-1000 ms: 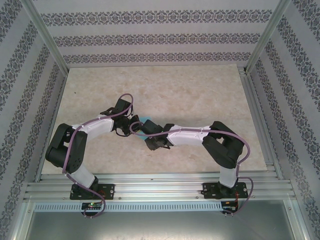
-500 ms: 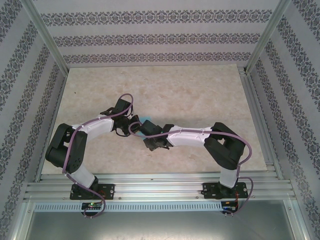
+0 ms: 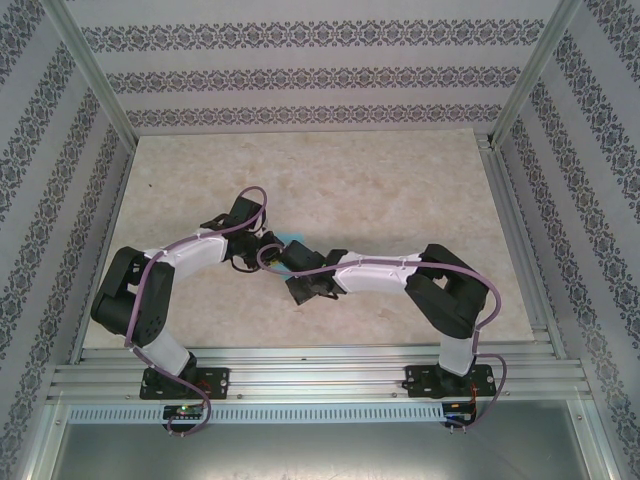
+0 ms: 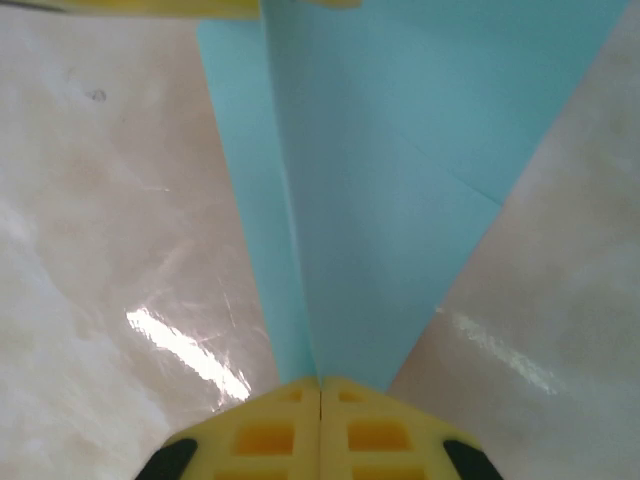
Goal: Fold a paper plane with a square sheet of paper (fold left side to right side)
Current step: Fourth fold the wing at the center of the table.
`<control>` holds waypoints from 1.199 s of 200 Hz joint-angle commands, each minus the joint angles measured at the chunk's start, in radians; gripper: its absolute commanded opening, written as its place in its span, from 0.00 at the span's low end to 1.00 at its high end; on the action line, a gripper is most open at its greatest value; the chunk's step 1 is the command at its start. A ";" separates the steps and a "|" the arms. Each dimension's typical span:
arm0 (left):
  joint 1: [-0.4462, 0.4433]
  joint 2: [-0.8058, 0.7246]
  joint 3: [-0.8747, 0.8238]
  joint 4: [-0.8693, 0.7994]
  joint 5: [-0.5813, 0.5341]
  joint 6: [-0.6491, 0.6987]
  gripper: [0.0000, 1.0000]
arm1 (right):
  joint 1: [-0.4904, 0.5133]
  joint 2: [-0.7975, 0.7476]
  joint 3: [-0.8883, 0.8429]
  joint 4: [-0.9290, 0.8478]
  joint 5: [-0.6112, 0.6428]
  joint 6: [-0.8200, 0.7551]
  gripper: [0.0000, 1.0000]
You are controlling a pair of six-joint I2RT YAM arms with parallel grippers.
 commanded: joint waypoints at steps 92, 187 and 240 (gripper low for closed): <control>0.079 -0.221 0.011 -0.064 -0.055 0.090 0.69 | -0.116 -0.022 -0.171 0.261 -0.311 0.077 0.02; 0.067 -0.066 -0.120 0.220 0.089 -0.020 0.11 | -0.192 -0.045 -0.289 0.432 -0.422 0.164 0.03; 0.039 0.043 -0.080 0.290 0.121 -0.046 0.15 | -0.196 -0.024 -0.275 0.428 -0.440 0.165 0.05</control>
